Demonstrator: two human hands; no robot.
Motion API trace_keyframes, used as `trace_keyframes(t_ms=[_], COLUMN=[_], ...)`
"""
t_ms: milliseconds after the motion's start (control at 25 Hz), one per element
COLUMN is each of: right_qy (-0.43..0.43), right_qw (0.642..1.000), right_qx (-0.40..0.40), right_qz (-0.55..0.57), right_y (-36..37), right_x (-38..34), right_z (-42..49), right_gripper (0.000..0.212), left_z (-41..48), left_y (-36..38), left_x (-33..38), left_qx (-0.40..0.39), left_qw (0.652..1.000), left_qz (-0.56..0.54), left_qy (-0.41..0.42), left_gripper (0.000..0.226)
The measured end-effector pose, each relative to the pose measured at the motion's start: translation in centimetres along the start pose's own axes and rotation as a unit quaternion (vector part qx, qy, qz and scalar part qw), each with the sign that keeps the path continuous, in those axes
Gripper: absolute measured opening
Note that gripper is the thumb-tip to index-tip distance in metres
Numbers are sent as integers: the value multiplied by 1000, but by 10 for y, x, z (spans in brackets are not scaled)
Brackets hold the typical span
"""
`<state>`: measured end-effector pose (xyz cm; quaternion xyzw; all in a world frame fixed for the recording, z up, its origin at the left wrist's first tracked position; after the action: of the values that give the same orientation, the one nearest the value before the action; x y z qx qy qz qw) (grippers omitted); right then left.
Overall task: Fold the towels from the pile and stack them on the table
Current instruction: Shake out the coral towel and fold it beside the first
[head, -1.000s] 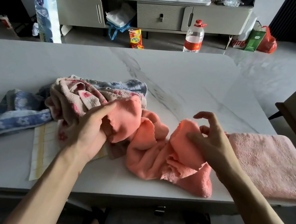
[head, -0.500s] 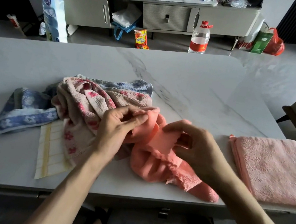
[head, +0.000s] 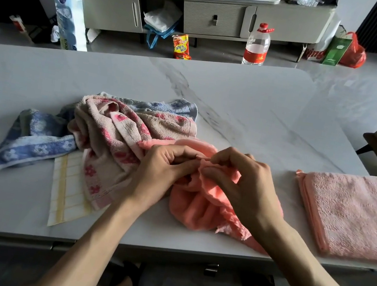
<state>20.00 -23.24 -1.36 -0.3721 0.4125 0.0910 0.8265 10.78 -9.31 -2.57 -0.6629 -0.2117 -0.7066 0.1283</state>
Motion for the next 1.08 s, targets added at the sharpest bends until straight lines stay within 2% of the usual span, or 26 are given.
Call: trace_keyframes(t_ms=[120, 440, 920, 1080], right_qy=[53, 43, 120, 113], right_qw=[997, 997, 991, 991], right_qx=[4, 15, 35, 31], right_qz=[47, 55, 47, 69], right_y=[1, 3, 3, 2], right_x=[1, 0, -3, -8], right_z=[2, 3, 0, 0], right_gripper=[11, 11, 20, 26], left_z=[-1, -3, -10, -10], left_y=[-3, -4, -7, -2], left_x=[-1, 0, 7, 10], left_qx=[-8, -23, -72, -59], left_qw=[1000, 999, 995, 994], left_qz=[-4, 22, 56, 77], left_qy=[-1, -5, 40, 59], left_gripper=[11, 15, 21, 18])
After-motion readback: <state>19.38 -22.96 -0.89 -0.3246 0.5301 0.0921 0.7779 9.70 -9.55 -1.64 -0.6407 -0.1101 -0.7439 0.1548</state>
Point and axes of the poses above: each hand's wrist, its own z-axis towards the middle knuckle, its own y-axis out of the palm, x = y × z, the point moved 1 cm from there along z, towards the middle knuckle, and after that the axes turned 1 degree about y, right-handed, at the moved point
